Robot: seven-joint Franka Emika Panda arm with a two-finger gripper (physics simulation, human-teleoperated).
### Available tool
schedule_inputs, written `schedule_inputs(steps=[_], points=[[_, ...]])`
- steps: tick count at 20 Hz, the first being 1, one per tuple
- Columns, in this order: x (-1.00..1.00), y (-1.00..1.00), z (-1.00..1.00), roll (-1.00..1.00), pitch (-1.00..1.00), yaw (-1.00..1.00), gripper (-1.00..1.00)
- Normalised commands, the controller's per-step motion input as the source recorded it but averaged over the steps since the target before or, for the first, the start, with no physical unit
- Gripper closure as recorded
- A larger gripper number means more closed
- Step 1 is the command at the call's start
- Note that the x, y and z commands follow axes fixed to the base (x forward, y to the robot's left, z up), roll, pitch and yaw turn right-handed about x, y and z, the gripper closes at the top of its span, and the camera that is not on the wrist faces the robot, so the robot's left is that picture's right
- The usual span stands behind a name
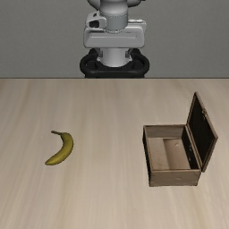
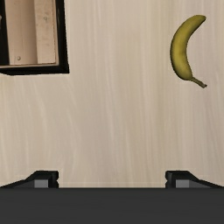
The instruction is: Pick up the banana and place it in the box
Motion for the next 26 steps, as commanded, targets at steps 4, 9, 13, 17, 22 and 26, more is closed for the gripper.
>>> schedule_inputs(steps=[4,9,13,17,22,26], points=[[0.00,-1.00,0.00,0.00,0.00,0.00,-1.00],[0.00,-1.00,0.00,0.00,0.00,0.00,-1.00],[0.00,-1.00,0.00,0.00,0.00,0.00,-1.00],[1.00,0.00,0.00,0.00,0.00,0.00,-1.00],[1.00,0.00,0.00,0.00,0.00,0.00,-1.00],[1.00,0.00,0.00,0.00,0.00,0.00,-1.00]])
